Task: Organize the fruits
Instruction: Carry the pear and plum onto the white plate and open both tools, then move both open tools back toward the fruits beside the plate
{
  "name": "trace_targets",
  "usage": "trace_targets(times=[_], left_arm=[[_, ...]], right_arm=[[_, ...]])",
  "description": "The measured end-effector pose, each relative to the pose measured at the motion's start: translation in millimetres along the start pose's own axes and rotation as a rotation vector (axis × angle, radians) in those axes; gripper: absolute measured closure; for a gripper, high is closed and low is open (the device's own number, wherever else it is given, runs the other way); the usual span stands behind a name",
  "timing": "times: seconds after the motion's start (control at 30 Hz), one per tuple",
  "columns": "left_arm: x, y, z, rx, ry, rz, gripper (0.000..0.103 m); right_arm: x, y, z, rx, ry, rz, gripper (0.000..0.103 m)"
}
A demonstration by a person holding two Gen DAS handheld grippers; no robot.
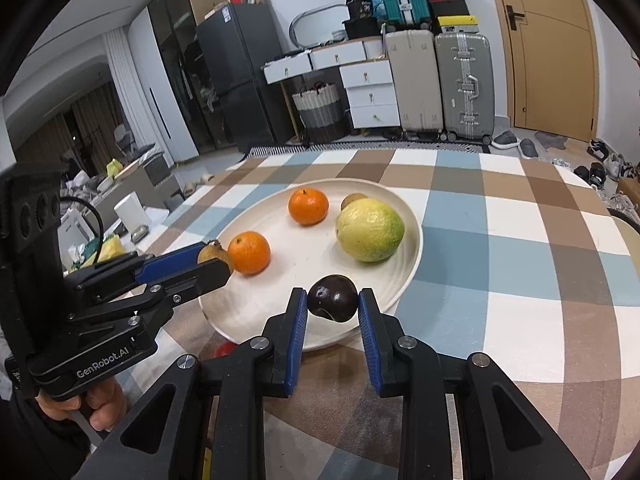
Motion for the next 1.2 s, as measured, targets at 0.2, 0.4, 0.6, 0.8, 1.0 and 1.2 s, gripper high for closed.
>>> trace_targets(times=[0.2, 0.4, 0.6, 0.8, 1.0, 1.2], left_arm=[[-1.0, -1.6, 1.1, -0.007, 0.009, -0.005, 0.080], [0.2, -4.3, 2.0, -0.022, 0.001, -0.024, 0.080], [2.8, -2.9, 1.2, -0.017, -0.009, -0.028, 0.078], [12.7, 4.3, -0.6, 0.009, -0.059, -0.076, 0.026], [20.4, 14.7, -0.1, 0.047, -0.069, -0.054, 0.016], [24.1, 20.2, 2.0, 0.068, -0.069, -0.055, 0.002]], right_arm=[[-2.8, 7.7, 0.1, 0.039, 0.014, 0.018, 0.076], [0.2, 14.4, 0.0, 0.075, -0.001, 0.021, 0.076], [5.6, 16.8, -1.3, 0.083, -0.028, 0.021, 0.061], [20.4, 19.2, -3.8, 0.093, -0.098, 0.045, 0.034], [27.0, 16.2, -2.2, 0.079, -0.115, 0.047, 0.012], [28.3, 10.2, -0.3, 0.054, -0.113, 0.065, 0.000]])
Point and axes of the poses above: each gripper's, at about its wrist camera, not at the fingertips, and x roughly against the way its jaws point, y to its left, z to its underside, the point moved 4 cm from there along -x, roughly the way its jaws point, and after that the axes turned 11 degrees about x, right-handed, at the moved point
